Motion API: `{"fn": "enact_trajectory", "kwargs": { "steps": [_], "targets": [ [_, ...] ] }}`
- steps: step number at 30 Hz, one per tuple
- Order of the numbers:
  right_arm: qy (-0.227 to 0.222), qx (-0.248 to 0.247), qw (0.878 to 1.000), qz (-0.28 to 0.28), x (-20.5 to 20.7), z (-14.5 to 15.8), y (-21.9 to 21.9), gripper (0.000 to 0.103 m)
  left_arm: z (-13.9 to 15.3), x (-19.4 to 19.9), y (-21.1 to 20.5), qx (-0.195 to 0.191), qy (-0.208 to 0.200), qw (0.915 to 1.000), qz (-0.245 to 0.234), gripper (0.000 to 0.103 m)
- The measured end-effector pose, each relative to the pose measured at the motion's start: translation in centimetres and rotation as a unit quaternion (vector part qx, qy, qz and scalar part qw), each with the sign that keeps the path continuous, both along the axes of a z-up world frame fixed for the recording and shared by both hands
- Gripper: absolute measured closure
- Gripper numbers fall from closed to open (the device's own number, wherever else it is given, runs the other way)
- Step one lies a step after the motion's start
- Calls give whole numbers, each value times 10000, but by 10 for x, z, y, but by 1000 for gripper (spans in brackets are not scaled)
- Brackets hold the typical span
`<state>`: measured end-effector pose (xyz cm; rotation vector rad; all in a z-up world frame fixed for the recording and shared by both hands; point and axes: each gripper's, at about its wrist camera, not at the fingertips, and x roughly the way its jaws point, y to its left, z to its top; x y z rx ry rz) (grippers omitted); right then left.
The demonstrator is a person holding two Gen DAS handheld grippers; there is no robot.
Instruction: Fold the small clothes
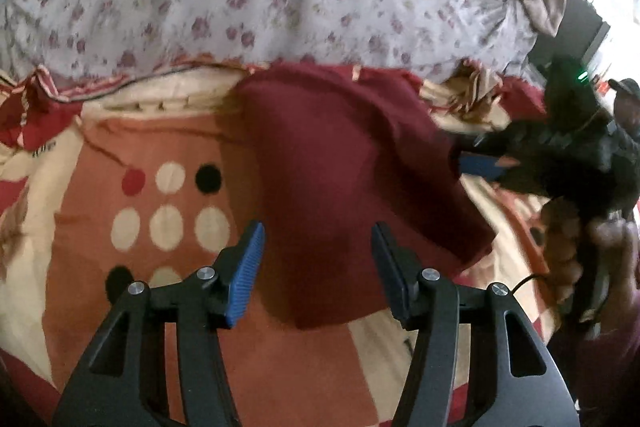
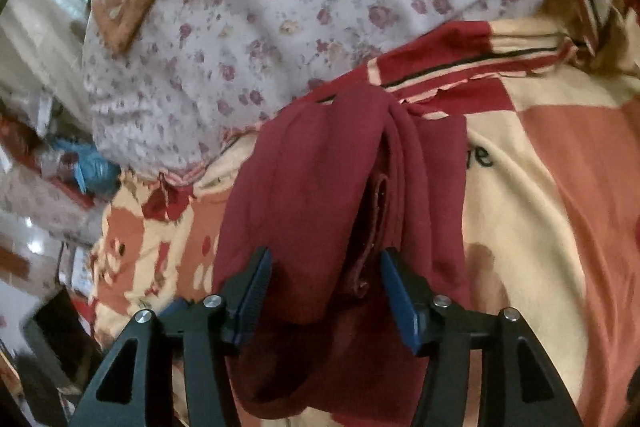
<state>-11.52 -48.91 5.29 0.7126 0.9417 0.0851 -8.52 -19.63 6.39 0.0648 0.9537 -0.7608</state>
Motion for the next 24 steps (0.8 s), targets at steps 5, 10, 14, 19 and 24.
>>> {"fn": "enact_trajectory", "kwargs": {
  "steps": [5, 10, 14, 19, 24],
  "targets": [
    [-306, 331, 9988, -206, -28, 8, -7, 22, -7, -4, -2, -71, -81, 9999, -122, 48],
    [-27, 185, 9994, 289, -22, -2, 19, 20, -19, -2, -13, -57, 19, 9997, -246, 48],
    [-61, -208, 9994, 259, -4, -12, 35, 20, -23, 1, -14, -71, 32, 9996, -257, 47],
    [-43, -805, 9967, 68, 27, -11, 36, 69, -16, 4, -12, -104, -52, 9998, -143, 47],
    [-365, -1584, 9866, 135, -5, 16, 37, 76, -9, 1, -11, -121, -258, 9995, -129, 43]
  ]
}}
